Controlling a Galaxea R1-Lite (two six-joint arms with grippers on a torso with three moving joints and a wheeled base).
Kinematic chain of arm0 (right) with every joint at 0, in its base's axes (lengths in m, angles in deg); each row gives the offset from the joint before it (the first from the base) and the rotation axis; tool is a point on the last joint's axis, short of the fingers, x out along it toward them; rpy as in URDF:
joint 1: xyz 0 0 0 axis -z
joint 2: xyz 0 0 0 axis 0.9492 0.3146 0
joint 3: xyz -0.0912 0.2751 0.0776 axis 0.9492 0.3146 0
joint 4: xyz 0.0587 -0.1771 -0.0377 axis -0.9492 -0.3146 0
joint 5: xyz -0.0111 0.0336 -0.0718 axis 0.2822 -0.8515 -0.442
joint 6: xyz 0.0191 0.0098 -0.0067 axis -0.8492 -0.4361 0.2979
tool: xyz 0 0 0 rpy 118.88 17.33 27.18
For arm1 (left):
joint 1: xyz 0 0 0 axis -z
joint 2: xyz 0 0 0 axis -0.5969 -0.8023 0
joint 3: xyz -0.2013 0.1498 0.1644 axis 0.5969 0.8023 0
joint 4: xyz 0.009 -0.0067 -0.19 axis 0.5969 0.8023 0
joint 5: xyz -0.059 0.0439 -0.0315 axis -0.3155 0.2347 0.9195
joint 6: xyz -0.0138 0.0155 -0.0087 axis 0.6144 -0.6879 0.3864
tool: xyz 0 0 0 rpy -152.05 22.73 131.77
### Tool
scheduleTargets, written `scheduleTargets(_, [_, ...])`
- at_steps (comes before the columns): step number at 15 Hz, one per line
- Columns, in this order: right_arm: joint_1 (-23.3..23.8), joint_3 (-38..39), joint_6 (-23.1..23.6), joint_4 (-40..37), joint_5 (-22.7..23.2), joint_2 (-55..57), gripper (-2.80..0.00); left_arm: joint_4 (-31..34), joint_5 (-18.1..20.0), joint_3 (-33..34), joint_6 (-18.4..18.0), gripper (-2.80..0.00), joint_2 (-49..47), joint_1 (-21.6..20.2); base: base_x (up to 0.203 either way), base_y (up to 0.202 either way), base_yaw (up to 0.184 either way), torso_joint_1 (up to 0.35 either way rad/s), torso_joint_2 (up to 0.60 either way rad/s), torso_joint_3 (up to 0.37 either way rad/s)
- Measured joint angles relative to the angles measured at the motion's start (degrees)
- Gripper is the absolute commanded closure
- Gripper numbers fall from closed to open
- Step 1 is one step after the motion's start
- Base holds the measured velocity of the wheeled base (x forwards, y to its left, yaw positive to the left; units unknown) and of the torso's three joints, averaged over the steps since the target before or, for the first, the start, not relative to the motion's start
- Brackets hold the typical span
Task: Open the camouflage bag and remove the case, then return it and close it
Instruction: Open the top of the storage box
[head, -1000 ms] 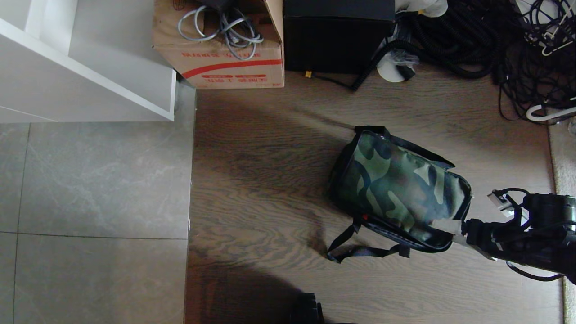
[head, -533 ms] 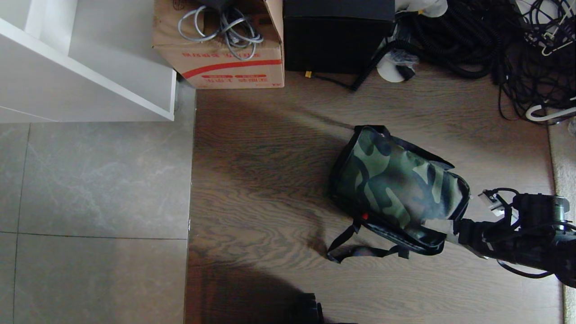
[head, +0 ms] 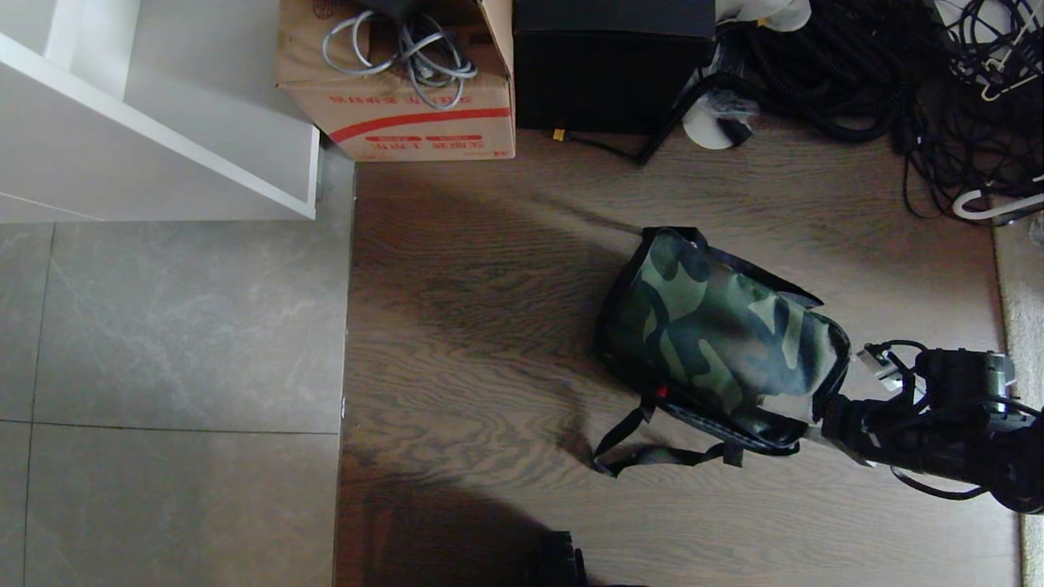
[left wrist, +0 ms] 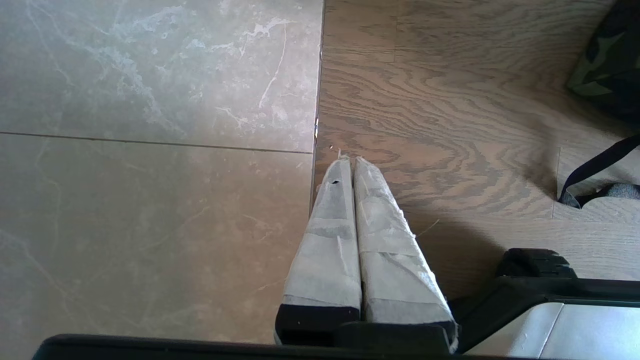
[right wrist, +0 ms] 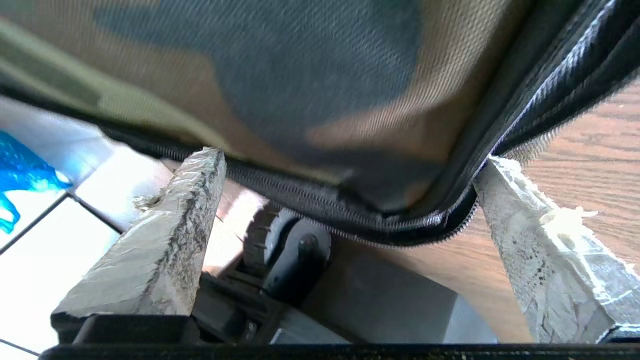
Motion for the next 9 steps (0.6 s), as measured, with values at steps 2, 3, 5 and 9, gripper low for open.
scheduleTargets(2, [-0.5,-0.8,-2.5,0.6,-0.1,0.4,-2.8,0.0,0.0,0.0,0.0,0.0,0.0,0.0,0.0,0.0,0.0,0.0,0.0,0.0])
scheduleTargets(3, [-0.8,-0.9,-2.9,1.1,-0.1,0.5,-2.8,0.0,0.0,0.0,0.0,0.0,0.0,0.0,0.0,0.0,0.0,0.0,0.0,0.0])
scheduleTargets(5, [-1.1,-1.0,-4.8,2.2,-0.2,0.6,-2.8,0.0,0.0,0.0,0.0,0.0,0.0,0.0,0.0,0.0,0.0,0.0,0.0,0.0])
scheduleTargets(9, [-1.9,-1.4,-10.3,7.7,0.0,-0.1,-2.8,0.0,0.0,0.0,0.0,0.0,0.0,0.0,0.0,0.0,0.0,0.0,0.0,0.0])
